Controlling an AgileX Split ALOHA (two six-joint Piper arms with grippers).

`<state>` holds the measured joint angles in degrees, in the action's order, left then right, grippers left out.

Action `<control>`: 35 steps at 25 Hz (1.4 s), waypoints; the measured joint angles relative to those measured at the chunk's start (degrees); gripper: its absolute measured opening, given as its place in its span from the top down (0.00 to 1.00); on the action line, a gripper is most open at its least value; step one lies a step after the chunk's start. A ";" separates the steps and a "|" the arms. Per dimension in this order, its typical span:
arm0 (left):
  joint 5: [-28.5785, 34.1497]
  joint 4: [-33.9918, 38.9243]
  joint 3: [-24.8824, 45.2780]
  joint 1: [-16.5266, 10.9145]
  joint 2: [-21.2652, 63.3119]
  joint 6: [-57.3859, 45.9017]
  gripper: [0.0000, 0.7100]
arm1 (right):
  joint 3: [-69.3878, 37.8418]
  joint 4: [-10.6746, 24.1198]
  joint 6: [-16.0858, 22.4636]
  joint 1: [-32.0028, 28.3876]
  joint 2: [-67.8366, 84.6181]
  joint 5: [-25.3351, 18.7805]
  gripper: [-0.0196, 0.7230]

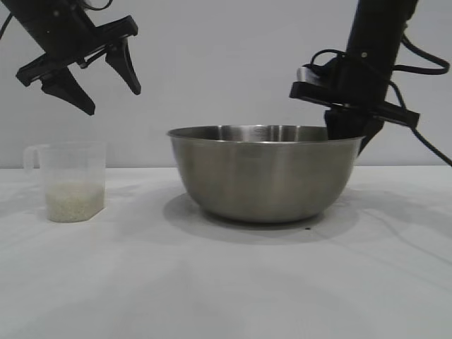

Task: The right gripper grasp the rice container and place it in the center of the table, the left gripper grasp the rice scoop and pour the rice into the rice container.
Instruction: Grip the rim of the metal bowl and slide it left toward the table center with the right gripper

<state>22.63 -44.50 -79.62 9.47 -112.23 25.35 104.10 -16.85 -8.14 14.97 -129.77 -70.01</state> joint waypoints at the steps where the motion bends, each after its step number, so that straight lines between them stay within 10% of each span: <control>1: 0.00 0.00 0.00 0.00 0.00 0.00 0.25 | 0.00 -0.24 0.00 0.17 0.00 0.00 0.97; 14: 0.00 -0.09 0.00 0.00 0.00 0.04 0.25 | 0.00 -2.76 -0.09 3.33 0.00 0.11 0.97; 24: 0.11 -0.09 0.00 0.00 0.00 0.04 0.25 | 1.83 -2.81 -0.09 3.33 0.00 -0.03 0.26; 35: 2.23 0.21 0.00 0.00 0.00 0.04 0.25 | 8.62 8.93 1.25 2.75 6.05 -0.63 0.25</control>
<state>24.87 -44.29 -79.62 9.47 -112.23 25.39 112.72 -7.91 -6.89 17.72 -123.72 -70.64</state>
